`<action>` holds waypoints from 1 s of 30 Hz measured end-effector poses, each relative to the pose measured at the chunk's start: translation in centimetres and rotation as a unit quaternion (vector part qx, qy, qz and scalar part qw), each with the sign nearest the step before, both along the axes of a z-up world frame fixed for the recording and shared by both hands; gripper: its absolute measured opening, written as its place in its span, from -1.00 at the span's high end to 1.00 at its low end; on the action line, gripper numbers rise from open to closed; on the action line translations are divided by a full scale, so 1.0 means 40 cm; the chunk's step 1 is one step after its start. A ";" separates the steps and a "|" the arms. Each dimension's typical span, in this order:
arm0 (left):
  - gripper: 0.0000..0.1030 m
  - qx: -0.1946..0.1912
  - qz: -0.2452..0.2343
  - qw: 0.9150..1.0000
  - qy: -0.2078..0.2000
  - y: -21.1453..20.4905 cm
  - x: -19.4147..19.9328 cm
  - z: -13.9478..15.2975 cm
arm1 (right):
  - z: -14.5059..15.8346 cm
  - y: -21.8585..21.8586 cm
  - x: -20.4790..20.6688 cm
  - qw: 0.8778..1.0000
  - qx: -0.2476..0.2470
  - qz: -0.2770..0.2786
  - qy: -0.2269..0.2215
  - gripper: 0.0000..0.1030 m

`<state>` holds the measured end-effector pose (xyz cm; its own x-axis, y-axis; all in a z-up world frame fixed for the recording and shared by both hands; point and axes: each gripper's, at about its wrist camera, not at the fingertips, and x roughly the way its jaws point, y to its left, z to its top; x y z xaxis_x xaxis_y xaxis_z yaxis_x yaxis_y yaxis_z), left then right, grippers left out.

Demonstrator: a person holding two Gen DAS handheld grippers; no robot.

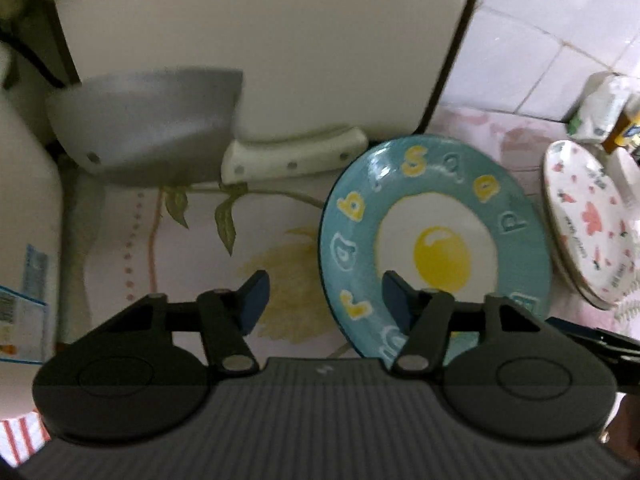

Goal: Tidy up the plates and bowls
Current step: 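Close both grippers on the rim of the blue egg plate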

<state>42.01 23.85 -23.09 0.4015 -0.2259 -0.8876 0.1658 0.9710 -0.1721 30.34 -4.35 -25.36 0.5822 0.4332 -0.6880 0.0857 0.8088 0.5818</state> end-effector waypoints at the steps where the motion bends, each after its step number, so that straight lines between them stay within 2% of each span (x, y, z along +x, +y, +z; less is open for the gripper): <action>1: -0.12 -0.003 -0.001 1.000 0.000 0.000 0.005 -0.011 | -0.006 0.002 0.005 1.000 0.002 -0.006 -0.001 -0.36; 3: 0.07 -0.006 0.000 1.000 0.002 0.001 0.013 -0.029 | -0.017 0.001 0.013 1.000 0.005 -0.022 -0.004 -0.31; 4: 0.33 -0.009 0.002 1.000 0.008 0.003 0.017 -0.036 | -0.020 0.003 0.016 1.000 0.007 -0.029 -0.007 -0.27; 6: 0.44 -0.028 0.009 0.999 0.023 0.012 0.024 -0.049 | -0.020 0.004 0.025 0.999 0.008 -0.043 -0.010 -0.03; 7: 0.53 -0.035 0.010 0.999 0.025 0.015 0.026 -0.050 | -0.020 0.003 0.027 0.999 0.008 -0.047 -0.013 0.02; 9: 0.57 -0.035 0.003 0.999 0.028 0.009 0.025 -0.050 | -0.021 0.005 0.035 0.998 0.007 -0.053 -0.018 0.41; 12: 0.60 -0.043 -0.005 0.998 0.036 0.001 0.024 -0.056 | -0.022 0.006 0.047 0.998 -0.006 -0.059 -0.013 0.62; 16: 0.58 -0.053 0.005 0.998 0.041 -0.010 0.025 -0.069 | -0.043 0.009 0.070 0.999 -0.001 -0.051 0.010 0.67; 20: 0.59 -0.066 0.019 0.996 0.052 0.000 0.024 -0.073 | -0.054 0.014 0.090 0.999 -0.003 -0.052 0.008 0.69; 22: 0.58 -0.054 0.014 0.997 0.051 -0.011 0.019 -0.068 | -0.051 0.009 0.098 0.999 -0.001 -0.043 0.017 0.69; 26: 0.58 -0.051 -0.008 0.998 0.042 -0.018 0.012 -0.050 | -0.022 0.027 0.103 0.999 -0.036 -0.019 0.015 0.66; 30: 0.57 -0.034 -0.029 0.999 0.021 -0.018 -0.019 -0.017 | 0.004 0.036 0.091 0.999 -0.037 0.001 0.013 0.63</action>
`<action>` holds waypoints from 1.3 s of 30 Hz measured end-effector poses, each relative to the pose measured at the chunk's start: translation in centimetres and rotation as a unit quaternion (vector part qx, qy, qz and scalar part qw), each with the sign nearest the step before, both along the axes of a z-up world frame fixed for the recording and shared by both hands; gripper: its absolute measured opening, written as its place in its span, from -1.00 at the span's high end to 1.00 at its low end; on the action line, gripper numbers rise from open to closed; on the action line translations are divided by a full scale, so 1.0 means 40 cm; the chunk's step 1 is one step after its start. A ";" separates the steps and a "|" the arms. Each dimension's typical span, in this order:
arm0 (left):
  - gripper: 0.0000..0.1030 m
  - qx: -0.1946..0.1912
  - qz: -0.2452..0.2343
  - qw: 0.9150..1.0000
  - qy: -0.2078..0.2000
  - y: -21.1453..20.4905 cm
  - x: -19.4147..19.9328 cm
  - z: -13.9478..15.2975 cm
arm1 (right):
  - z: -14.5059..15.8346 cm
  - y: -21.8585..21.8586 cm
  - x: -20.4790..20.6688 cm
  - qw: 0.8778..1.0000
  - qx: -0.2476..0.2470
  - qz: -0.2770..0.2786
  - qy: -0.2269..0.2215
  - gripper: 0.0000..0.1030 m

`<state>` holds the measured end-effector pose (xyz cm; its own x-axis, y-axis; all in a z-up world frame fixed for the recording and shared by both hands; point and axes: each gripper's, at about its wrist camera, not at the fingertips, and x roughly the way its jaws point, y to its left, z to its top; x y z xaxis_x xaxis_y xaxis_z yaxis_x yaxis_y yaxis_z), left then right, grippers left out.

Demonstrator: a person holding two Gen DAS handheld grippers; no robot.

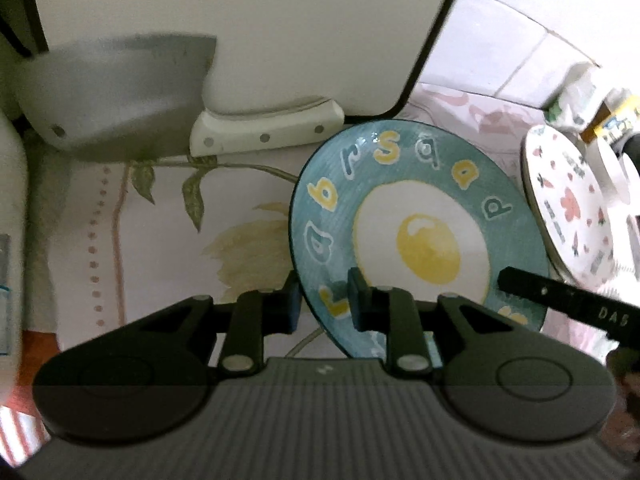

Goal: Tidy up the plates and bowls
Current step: 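Close both grippers on the rim of the blue egg plate, then carry the blue egg plate with both grippers and lower it onto the Lovely Bear plate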

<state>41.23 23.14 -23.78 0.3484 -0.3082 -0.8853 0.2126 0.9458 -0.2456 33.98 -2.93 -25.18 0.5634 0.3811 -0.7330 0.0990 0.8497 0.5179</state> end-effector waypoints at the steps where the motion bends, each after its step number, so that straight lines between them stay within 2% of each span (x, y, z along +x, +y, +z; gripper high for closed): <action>1: 0.57 0.006 -0.007 1.000 -0.010 -0.001 -0.013 0.013 | 0.005 0.003 -0.008 1.000 0.000 0.004 -0.001 0.63; 10: 0.57 0.017 -0.042 0.998 -0.035 0.008 -0.084 0.130 | 0.081 0.004 -0.093 1.000 0.019 0.004 -0.017 0.62; 15: 0.57 0.003 -0.060 0.996 -0.064 -0.001 -0.129 0.203 | 0.150 -0.017 -0.148 0.999 0.023 -0.003 -0.040 0.61; 22: 0.57 -0.020 -0.065 0.994 -0.084 -0.041 -0.158 0.283 | 0.248 -0.061 -0.205 0.997 0.020 -0.016 -0.075 0.59; 29: 0.56 -0.038 -0.062 0.993 -0.088 -0.107 -0.175 0.307 | 0.298 -0.115 -0.242 0.995 0.010 -0.019 -0.098 0.57; 39: 0.55 -0.035 -0.069 0.994 -0.077 -0.261 -0.164 0.311 | 0.310 -0.257 -0.246 0.995 0.022 -0.028 -0.089 0.55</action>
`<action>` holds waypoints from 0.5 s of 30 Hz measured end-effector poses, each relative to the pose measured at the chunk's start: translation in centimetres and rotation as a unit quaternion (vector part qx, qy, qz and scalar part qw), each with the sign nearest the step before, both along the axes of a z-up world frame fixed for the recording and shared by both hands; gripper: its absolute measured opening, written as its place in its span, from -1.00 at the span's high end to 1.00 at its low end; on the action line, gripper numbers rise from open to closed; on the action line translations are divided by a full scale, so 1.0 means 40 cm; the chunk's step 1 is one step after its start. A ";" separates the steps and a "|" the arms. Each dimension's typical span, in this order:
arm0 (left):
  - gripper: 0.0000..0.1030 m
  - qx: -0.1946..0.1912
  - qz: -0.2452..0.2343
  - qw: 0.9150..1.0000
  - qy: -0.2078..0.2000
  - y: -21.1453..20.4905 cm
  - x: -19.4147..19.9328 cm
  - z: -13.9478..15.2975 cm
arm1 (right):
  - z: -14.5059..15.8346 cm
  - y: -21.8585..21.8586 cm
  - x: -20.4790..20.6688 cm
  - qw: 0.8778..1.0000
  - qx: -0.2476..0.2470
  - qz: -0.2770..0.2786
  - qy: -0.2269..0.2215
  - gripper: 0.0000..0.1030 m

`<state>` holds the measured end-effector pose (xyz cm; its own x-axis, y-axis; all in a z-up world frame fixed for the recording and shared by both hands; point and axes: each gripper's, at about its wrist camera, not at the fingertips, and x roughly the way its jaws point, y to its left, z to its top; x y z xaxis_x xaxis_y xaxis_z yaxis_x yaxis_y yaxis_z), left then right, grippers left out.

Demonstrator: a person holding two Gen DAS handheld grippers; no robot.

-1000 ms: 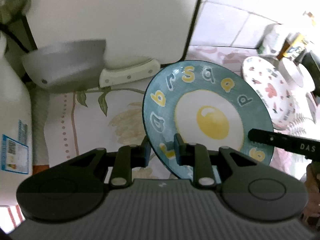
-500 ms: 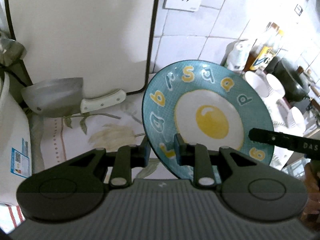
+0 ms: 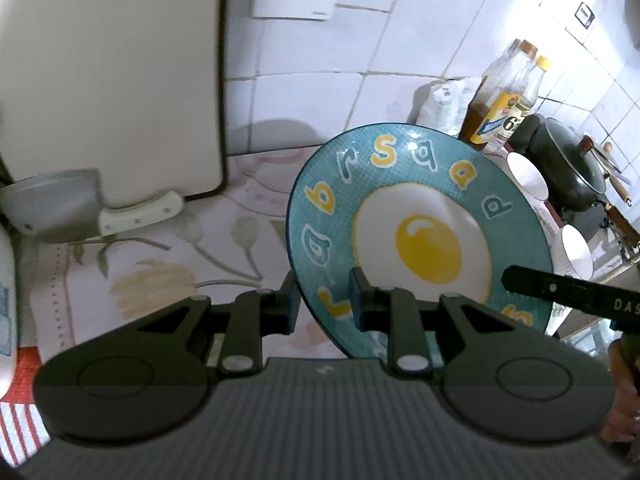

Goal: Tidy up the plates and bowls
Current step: 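Carry the blue egg plate with both grippers and lower it onto the Lovely Bear plate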

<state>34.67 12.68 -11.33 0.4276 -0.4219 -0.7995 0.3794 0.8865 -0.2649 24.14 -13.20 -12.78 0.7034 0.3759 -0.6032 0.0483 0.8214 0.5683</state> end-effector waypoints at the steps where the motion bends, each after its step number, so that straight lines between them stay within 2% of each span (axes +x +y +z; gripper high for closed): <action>1: 0.55 0.000 -0.001 1.000 0.002 -0.015 0.004 -0.002 | -0.001 -0.017 0.003 1.000 0.000 0.000 0.003 0.54; 7: 0.55 -0.001 0.005 1.000 0.030 -0.111 0.045 -0.029 | -0.018 -0.112 0.040 1.000 0.003 0.009 0.027 0.53; 15: 0.55 -0.010 0.037 0.996 0.078 -0.207 0.108 -0.138 | -0.107 -0.221 0.106 0.998 0.035 0.010 0.050 0.52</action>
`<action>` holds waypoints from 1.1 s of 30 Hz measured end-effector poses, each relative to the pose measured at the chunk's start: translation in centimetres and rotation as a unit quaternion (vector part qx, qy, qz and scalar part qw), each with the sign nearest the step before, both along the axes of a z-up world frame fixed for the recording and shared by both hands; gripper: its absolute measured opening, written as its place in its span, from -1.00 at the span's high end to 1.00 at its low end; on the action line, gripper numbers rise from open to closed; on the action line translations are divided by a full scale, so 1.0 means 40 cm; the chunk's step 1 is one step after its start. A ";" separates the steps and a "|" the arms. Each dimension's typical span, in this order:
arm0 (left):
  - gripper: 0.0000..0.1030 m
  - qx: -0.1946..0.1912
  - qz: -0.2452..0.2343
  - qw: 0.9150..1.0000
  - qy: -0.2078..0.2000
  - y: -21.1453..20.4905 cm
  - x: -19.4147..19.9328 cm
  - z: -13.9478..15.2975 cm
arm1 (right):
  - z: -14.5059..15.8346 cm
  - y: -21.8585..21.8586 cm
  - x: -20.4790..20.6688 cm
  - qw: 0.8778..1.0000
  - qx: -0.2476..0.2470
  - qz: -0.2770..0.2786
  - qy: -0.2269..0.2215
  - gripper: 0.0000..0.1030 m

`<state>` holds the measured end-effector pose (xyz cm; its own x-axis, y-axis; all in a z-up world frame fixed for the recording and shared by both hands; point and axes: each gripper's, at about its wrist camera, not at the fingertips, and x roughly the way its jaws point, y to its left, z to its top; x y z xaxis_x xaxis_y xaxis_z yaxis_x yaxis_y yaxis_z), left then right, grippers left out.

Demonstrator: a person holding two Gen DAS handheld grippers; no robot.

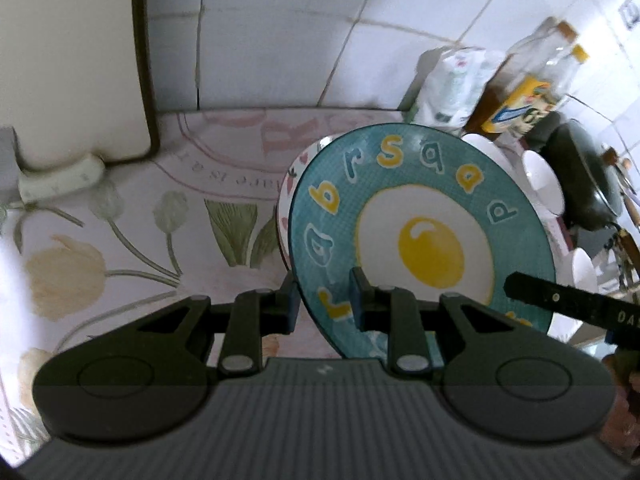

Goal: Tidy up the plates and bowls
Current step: 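Carry the blue egg plate with both grippers and lower it onto the Lovely Bear plate, then settle the blue egg plate flat on the stack and open both grippers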

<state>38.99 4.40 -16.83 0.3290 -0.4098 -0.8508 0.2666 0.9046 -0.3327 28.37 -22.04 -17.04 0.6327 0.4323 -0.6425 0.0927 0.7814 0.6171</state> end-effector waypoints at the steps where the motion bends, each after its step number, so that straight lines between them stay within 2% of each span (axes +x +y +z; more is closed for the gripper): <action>1: 0.55 0.004 0.002 1.000 0.004 -0.010 0.008 -0.016 | -0.014 -0.007 0.008 1.000 0.003 0.000 0.006 0.52; 6: 0.57 -0.004 0.014 1.000 0.019 -0.021 0.044 -0.072 | -0.063 -0.023 0.044 1.000 0.007 0.004 0.029 0.50; 17: 0.57 0.003 0.035 0.999 0.021 -0.051 0.106 -0.097 | -0.121 -0.037 0.096 0.997 0.029 0.010 0.072 0.48; 24: 0.57 -0.004 0.050 0.998 0.046 -0.058 0.131 -0.112 | -0.133 -0.053 0.111 0.994 0.048 -0.006 0.093 0.48; 30: 0.57 0.011 0.054 0.997 0.052 -0.061 0.135 -0.121 | -0.126 -0.038 0.128 0.994 0.027 0.000 0.103 0.49; 33: 0.57 0.020 0.061 0.996 0.068 -0.064 0.140 -0.118 | -0.122 -0.029 0.142 0.993 0.012 0.002 0.114 0.50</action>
